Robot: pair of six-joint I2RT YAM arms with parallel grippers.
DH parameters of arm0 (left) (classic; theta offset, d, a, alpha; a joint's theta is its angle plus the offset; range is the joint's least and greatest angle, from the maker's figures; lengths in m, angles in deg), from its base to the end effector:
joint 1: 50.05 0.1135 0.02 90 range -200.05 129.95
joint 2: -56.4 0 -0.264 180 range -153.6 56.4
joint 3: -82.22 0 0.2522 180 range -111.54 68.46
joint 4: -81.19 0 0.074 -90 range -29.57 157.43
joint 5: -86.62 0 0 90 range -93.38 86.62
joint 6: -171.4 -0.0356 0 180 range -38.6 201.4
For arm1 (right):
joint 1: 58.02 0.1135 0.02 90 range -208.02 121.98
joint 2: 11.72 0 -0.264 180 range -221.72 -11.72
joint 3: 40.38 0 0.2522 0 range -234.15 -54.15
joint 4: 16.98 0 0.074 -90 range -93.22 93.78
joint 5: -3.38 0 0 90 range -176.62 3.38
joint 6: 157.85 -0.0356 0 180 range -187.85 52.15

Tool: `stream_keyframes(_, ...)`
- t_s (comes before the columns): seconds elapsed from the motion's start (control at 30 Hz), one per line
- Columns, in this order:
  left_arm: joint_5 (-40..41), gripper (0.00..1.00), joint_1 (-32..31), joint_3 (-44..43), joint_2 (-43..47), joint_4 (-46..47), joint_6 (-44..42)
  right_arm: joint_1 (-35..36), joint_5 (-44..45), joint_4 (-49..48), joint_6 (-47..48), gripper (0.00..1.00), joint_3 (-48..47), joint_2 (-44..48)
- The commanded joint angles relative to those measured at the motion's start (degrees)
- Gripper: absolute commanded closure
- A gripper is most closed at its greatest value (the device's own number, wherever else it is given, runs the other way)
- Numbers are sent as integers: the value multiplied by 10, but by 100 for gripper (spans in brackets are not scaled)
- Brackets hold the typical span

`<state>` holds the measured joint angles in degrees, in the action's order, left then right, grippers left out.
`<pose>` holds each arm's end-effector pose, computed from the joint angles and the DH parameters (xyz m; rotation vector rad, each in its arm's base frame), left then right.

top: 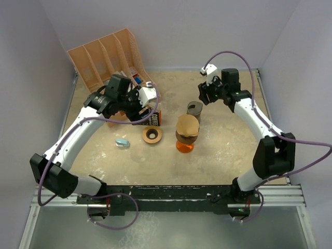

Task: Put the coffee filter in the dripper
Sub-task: Move the coffee server to the center of the board.

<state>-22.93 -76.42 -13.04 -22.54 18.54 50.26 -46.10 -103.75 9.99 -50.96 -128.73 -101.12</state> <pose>0.2506 -0.1376 0.3657 1.2694 1.9771 -0.3644 0.3547 0.0856 0.3221 -0.6854 1.9276 0.2535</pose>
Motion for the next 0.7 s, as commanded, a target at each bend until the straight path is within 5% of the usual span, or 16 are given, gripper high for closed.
stream_keyframes(0.0, 24, 30, 5, 21, 23, 17, -17, -1, 20, -49, 1, 43, 26, -1)
stream_keyframes(0.67, 68, 33, 4, 104, 22, 42, -53, 2, -63, -65, 10, 57, 61, -41)
